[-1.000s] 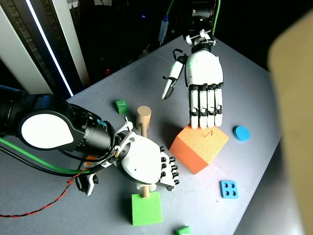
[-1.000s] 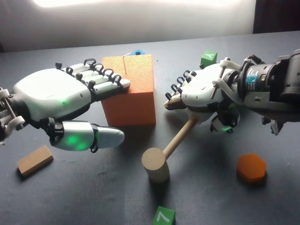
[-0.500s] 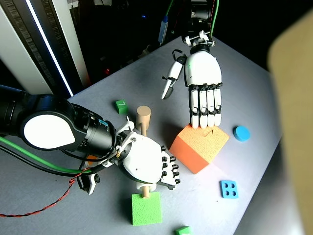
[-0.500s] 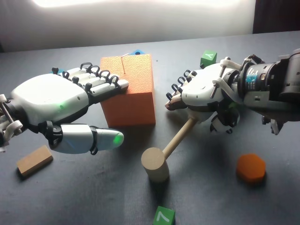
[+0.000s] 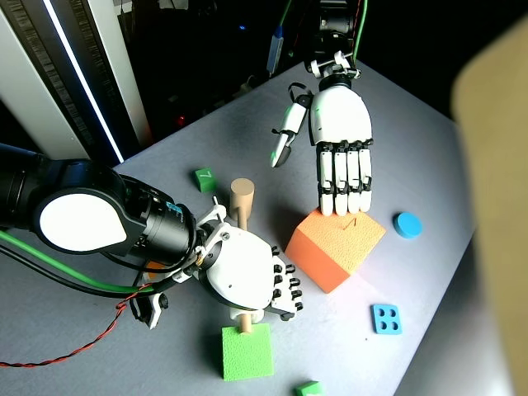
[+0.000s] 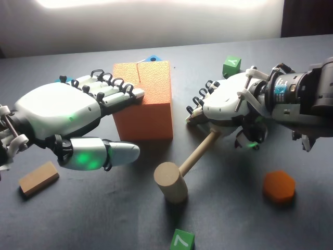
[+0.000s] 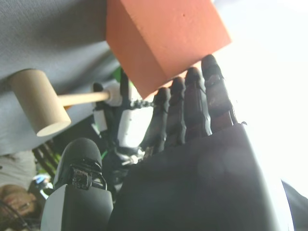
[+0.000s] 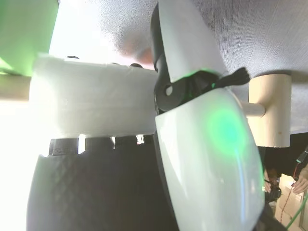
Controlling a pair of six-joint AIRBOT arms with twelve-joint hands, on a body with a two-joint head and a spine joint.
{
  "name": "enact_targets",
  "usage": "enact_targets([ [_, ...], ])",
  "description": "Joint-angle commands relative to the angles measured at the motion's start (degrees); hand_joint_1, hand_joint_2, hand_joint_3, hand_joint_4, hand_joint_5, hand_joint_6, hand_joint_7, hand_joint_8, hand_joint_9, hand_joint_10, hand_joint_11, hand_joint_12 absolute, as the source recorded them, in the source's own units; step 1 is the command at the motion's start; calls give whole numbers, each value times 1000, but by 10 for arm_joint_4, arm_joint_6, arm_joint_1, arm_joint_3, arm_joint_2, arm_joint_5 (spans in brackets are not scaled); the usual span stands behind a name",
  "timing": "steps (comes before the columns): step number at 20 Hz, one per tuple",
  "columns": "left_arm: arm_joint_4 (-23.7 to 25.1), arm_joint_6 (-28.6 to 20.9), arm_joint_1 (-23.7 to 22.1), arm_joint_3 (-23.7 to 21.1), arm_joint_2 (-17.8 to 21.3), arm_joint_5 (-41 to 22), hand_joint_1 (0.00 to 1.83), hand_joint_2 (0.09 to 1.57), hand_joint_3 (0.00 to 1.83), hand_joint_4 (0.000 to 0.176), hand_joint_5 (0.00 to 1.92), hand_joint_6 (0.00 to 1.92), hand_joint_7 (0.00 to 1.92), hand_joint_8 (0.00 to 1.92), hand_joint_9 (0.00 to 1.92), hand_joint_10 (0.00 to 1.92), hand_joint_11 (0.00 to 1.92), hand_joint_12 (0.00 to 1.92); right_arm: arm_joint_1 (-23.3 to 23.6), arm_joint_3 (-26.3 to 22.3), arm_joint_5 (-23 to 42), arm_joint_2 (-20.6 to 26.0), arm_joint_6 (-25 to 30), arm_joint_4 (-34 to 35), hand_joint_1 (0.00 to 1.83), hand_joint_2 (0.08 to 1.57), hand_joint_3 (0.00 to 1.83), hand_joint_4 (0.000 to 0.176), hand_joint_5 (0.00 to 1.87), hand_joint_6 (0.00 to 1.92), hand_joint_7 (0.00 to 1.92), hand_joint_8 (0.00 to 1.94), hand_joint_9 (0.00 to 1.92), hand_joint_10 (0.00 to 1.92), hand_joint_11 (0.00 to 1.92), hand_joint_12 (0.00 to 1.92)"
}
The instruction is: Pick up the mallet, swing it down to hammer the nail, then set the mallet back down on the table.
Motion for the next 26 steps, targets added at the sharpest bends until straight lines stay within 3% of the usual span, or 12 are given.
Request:
enact_targets([
  [1,3,1,0,-1,-2,-41,0,1231,0,0,114,2,119,3,115,2,30,217,2,2,34,3,-4,-8,1156,1065,3,0,616,43,681,54,577,130,0,1264],
  [4,3,3,-1,0,-5,-39,0,1232,0,0,116,2,125,5,121,4,30,224,4,2,35,3,-4,-8,1170,1062,0,0,795,48,841,120,677,495,252,1292],
  [5,3,3,-1,0,-6,-39,0,1232,0,0,117,3,124,4,120,3,28,224,5,2,35,3,-4,-8,1148,1054,0,0,852,102,784,399,619,780,326,1370],
  [6,3,3,-1,0,-7,-38,0,1231,0,0,115,1,122,2,118,2,27,226,6,2,35,3,-4,-8,1134,1148,0,0,864,929,721,669,554,1049,334,1520],
  [10,3,4,-1,0,-8,-37,0,1232,0,0,133,6,141,7,134,6,36,237,16,2,35,6,-4,-7,1095,1209,3,0,777,1305,524,1525,537,1543,450,1599],
  [11,3,4,-1,0,-8,-37,0,1236,2,0,130,4,142,7,135,6,36,239,18,2,34,7,-4,-6,1070,1077,0,0,477,1429,500,1640,548,1636,483,1636],
  [14,3,5,-1,0,-8,-37,0,1230,0,0,130,3,145,6,144,8,42,245,22,-2,30,13,-4,-4,1050,1087,1,0,396,1292,469,1647,505,1755,461,1781],
  [18,3,6,-1,0,-8,-37,0,1230,0,0,133,3,145,4,142,4,36,250,25,-14,30,23,-8,-4,1094,1244,0,0,726,1398,723,1940,975,1921,986,1921],
  [19,3,6,-1,0,-8,-37,0,1225,0,0,122,0,140,1,141,3,36,251,25,-15,29,24,-8,-4,1217,1187,0,0,669,1816,795,1941,1022,1921,1032,1921],
  [20,3,6,-1,1,-8,-37,0,1228,0,0,127,3,143,3,144,4,39,253,25,-15,29,24,-8,-4,1250,1177,0,0,625,1891,824,1941,1035,1921,1039,1921],
  [24,3,7,-1,1,-8,-37,0,1238,3,0,134,3,148,3,144,2,31,254,27,-16,25,24,-9,-4,1228,1264,10,0,844,1921,966,1941,1152,1921,1185,1921],
  [26,3,7,-1,1,-8,-37,0,1239,3,0,108,0,118,0,120,0,24,257,27,-20,21,27,-9,-4,1455,1308,14,0,1042,1921,1025,1941,1129,1921,1149,1921],
])
